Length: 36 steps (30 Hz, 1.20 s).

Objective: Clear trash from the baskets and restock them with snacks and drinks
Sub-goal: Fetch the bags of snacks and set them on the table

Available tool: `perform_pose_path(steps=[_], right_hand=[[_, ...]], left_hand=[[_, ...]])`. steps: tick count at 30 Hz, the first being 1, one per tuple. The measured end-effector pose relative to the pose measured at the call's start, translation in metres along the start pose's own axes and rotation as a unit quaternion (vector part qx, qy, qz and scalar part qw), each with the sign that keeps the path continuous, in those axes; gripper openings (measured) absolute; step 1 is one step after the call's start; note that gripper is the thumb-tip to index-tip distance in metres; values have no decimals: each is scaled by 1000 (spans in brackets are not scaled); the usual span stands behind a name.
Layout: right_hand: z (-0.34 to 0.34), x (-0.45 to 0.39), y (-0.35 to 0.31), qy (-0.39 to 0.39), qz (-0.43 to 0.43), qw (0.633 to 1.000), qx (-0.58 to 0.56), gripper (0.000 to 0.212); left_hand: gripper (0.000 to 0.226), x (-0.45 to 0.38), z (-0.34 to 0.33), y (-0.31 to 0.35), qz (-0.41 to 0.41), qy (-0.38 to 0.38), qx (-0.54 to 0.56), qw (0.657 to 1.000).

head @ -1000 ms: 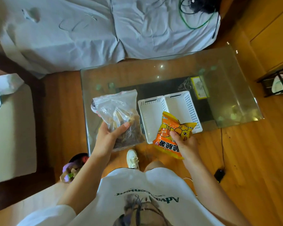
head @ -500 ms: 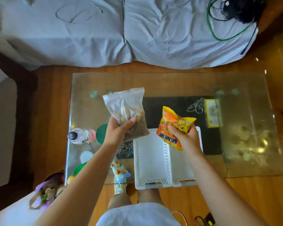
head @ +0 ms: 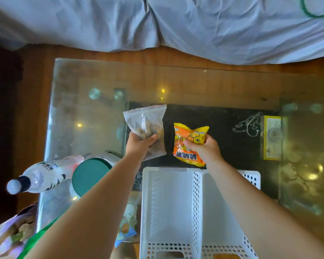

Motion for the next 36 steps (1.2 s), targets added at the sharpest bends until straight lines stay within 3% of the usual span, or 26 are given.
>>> perform_pose_path(steps=[8,14,17,22,25,33,36], right_hand=[[-13,-20,23,-18,-26,999,39,34],[-11,-21,22,14,-32,999,39,56],[-9,-17,19,9,-31,998,47,71],[-3,-1,14,-12,-30,998,45,76],[5,21,7,-4,-35,998,51,82],[-1,121,-22,-73,-1,997,31,42],[-14,165,-13,-107,-25,993,34,30]], left_hand=[[56,-26,-11,-18,19,9,-89,996],[54,-28,-12,-13,11,10,-150,989],[57,-25,-11,-12,27,1,-140,990],[77,-8,-5,-11,22,-18,-104,994],[76,16,2,-8,16,-28,-79,996],[41,131,31,-10,6,-124,33,992],[33,179,56,-35,15,-115,101,988]])
Point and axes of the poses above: each hand's wrist, its own x-axis away from the middle knuckle, its own z-axis out of the back of the hand, y = z × x, the point moved 8 cm from there along -x, towards the middle knuckle, and after that the axes turned 11 degrees about -x, right-handed, at the moved point
